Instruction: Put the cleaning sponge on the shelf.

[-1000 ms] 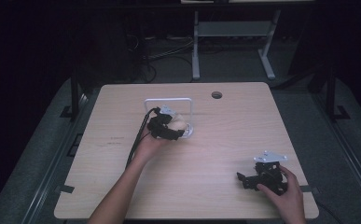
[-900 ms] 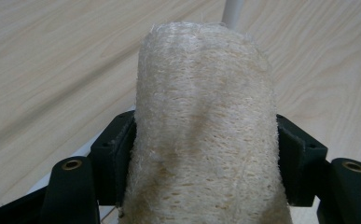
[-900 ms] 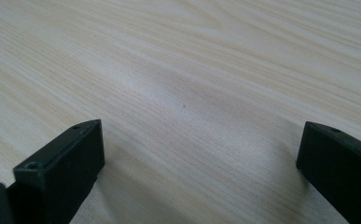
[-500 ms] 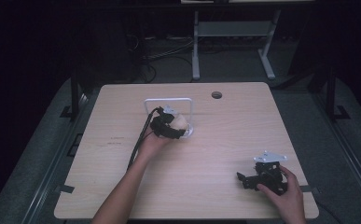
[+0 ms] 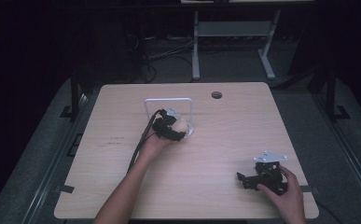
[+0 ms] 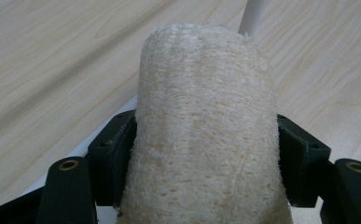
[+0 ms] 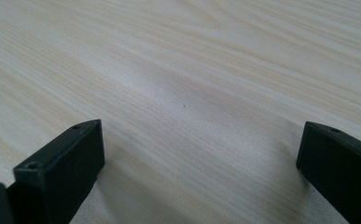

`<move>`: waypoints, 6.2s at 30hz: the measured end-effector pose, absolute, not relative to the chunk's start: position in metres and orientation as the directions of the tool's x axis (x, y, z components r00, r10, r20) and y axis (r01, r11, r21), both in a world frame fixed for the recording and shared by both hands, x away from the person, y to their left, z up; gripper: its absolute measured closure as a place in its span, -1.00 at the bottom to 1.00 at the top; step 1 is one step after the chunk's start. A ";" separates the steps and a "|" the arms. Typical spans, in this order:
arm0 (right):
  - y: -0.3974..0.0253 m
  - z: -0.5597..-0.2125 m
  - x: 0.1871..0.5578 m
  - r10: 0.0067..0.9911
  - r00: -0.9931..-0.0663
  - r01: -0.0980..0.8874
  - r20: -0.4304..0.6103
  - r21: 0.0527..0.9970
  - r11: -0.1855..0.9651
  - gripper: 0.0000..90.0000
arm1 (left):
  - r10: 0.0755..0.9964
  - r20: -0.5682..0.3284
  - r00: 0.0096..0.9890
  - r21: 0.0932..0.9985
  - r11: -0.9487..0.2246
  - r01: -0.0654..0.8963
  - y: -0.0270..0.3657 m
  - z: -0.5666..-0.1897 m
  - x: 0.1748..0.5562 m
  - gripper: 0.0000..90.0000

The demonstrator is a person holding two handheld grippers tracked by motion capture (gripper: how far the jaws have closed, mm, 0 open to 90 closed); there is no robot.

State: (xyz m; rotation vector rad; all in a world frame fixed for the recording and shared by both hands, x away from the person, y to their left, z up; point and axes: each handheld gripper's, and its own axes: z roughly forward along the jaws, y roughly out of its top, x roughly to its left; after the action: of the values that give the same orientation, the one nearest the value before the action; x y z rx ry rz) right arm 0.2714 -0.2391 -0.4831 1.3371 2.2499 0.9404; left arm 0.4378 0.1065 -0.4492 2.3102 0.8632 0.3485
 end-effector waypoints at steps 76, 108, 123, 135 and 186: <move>-0.239 -0.483 0.271 0.872 -0.488 0.634 0.029 0.699 0.331 -0.99 | 0.578 -0.093 0.811 0.658 -0.575 0.486 0.118 -0.450 0.383 1.00; -0.239 -0.483 0.271 0.872 -0.488 0.633 0.028 0.699 0.332 -0.99 | 0.686 -0.058 0.725 0.669 -0.512 0.538 0.158 -0.449 0.399 1.00; -0.239 -0.483 0.271 0.872 -0.488 0.633 0.028 0.699 0.332 -0.99 | 0.723 -0.054 0.688 0.684 -0.475 0.553 0.172 -0.448 0.403 1.00; -0.239 -0.483 0.271 0.872 -0.488 0.633 0.029 0.699 0.332 -0.99 | 0.712 -0.057 0.700 0.681 -0.485 0.548 0.171 -0.443 0.395 1.00; -0.239 -0.483 0.271 0.872 -0.489 0.633 0.028 0.699 0.332 -0.99 | 0.765 -0.015 0.644 0.711 -0.445 0.545 0.256 -0.438 0.298 -0.56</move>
State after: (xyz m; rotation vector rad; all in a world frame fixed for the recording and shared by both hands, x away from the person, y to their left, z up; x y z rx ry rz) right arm 0.2715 -0.2391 -0.4831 1.3359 2.2498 0.9396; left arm 0.2978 0.2557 -0.4381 2.1620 1.0138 0.4039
